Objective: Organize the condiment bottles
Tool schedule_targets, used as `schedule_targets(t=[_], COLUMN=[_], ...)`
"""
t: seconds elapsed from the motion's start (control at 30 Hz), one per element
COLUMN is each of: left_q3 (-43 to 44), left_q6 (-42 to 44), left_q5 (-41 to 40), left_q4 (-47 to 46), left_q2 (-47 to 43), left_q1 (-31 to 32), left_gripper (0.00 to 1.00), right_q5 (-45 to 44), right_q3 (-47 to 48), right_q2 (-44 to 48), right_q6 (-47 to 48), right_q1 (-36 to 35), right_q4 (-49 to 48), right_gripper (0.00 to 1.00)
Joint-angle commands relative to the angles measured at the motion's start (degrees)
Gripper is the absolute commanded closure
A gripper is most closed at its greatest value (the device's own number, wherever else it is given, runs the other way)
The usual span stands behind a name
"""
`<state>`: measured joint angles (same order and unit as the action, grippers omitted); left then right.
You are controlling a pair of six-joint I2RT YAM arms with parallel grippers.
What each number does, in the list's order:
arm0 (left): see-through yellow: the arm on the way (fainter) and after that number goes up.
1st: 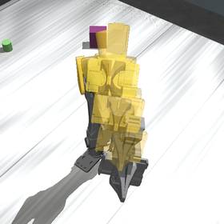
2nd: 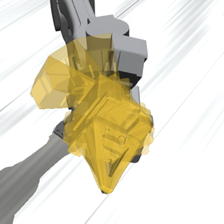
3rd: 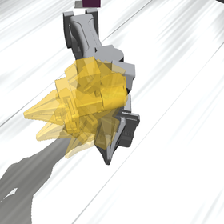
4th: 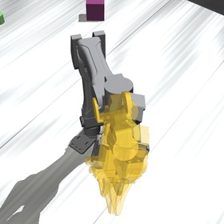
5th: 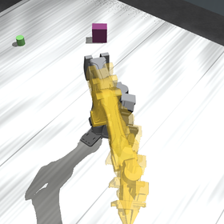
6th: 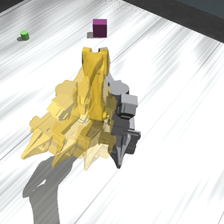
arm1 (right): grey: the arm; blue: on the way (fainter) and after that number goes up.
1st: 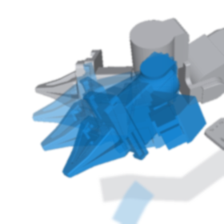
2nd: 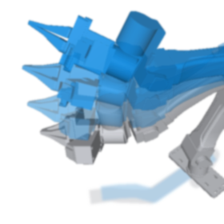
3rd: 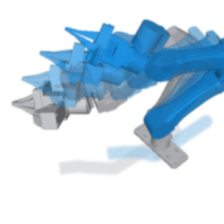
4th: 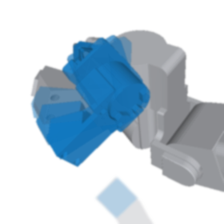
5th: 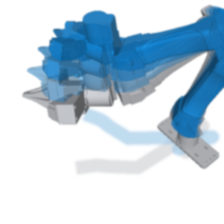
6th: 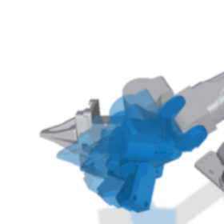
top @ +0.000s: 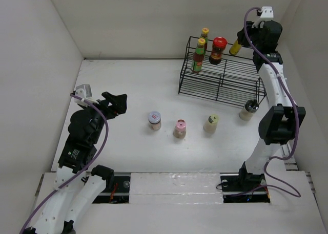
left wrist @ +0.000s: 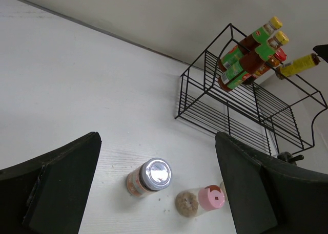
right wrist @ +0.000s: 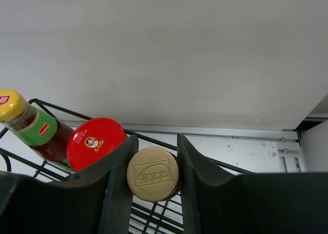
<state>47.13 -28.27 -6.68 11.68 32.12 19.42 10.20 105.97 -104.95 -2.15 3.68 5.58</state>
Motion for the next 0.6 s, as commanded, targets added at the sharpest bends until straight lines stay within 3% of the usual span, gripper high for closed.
schedule_targets(t=[0.0,0.5,0.57], left_q3=[0.1,0.1,0.1], left_q6=[0.9,0.9,0.9], left_q5=[0.0,0.0,-0.5], left_q4=[-3.0,-3.0,-3.0], left_q2=[0.0,0.0,0.0], left_q1=[-0.2,-0.2,-0.2], left_gripper=[0.11,0.11,0.11], right_q5=[1.1,0.6,0.1], right_q3=[0.6,0.6,1.1], right_q2=[1.3,-5.6,-6.1], right_q6=[0.2,0.7,0.7], right_q1=[-0.3,-1.5,-1.5], right_q4=[-5.5,-1.4,-1.4], right_gripper=[0.85,0.8,0.74])
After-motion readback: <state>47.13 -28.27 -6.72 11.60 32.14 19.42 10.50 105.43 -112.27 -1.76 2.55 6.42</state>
